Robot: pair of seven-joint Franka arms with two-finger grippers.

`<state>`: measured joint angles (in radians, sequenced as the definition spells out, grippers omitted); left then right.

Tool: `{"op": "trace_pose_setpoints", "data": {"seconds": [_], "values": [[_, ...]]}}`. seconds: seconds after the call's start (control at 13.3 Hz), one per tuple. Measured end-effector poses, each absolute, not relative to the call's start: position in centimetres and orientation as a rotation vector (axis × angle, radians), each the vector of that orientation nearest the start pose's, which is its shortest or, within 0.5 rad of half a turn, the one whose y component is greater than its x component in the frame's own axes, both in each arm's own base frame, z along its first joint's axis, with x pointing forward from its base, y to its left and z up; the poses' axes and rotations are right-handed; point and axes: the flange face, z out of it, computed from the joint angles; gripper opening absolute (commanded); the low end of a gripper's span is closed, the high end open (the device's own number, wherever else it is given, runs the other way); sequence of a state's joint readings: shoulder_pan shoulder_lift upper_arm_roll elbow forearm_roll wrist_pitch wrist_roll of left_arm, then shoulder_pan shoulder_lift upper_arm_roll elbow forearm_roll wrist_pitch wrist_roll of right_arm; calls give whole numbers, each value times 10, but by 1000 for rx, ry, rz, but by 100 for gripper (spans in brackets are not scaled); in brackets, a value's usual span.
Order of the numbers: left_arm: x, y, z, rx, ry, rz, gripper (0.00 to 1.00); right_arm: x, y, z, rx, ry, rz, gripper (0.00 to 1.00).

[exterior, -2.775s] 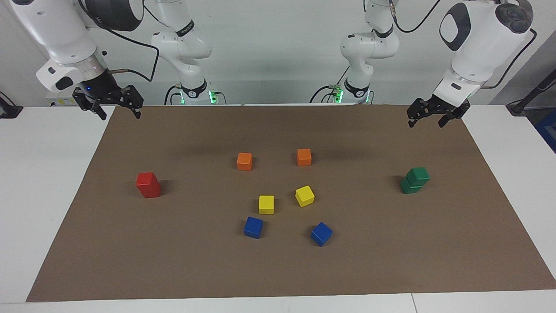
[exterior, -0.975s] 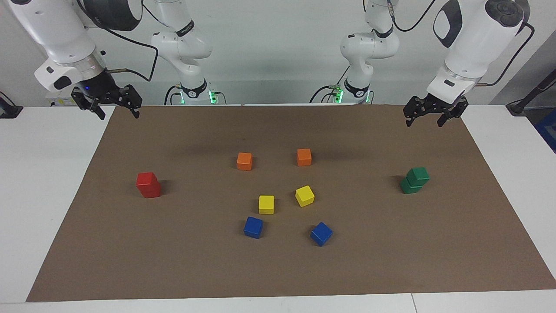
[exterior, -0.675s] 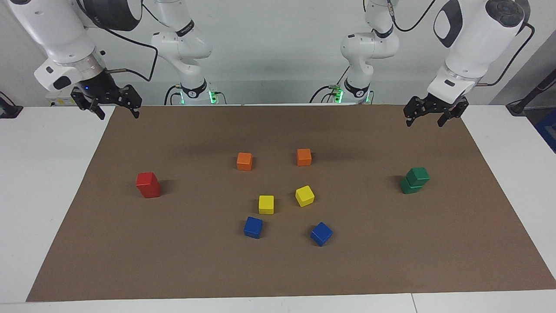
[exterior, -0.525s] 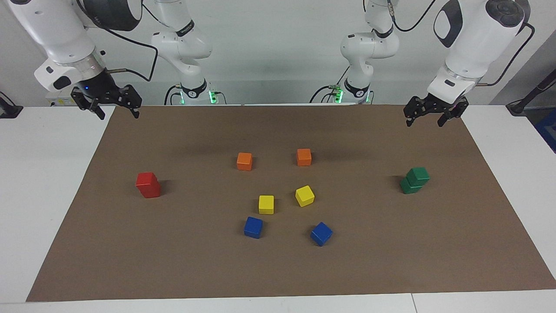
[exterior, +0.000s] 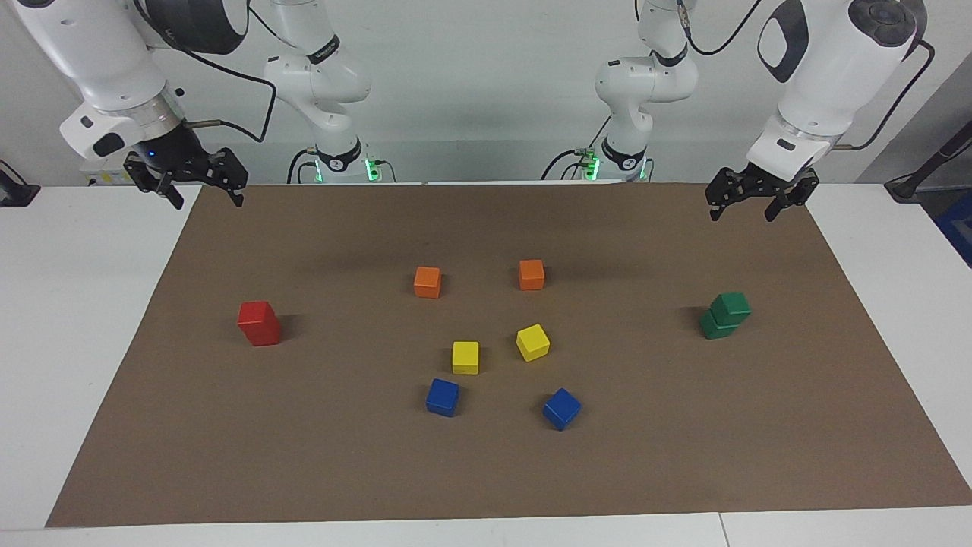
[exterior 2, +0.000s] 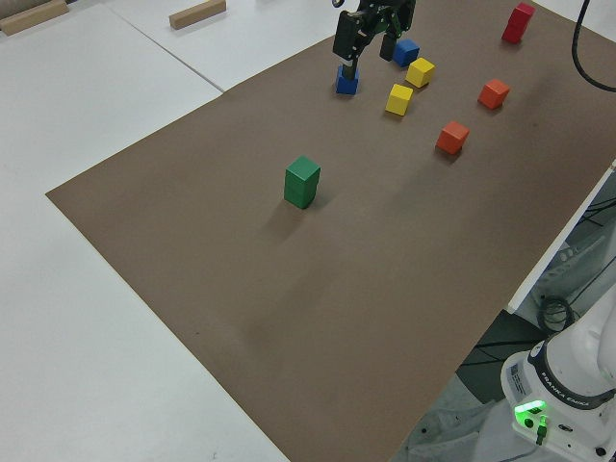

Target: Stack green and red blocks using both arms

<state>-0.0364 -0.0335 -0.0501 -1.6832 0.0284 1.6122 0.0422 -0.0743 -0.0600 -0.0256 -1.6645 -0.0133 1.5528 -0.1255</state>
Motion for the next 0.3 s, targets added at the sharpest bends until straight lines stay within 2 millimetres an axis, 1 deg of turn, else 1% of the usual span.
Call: {"op": "trace_pose_setpoints", "data": {"seconds": [0.3], "values": [[542, -44, 596, -3104, 201, 47, 100, 529, -55, 611, -3146, -40, 83, 100]]}}
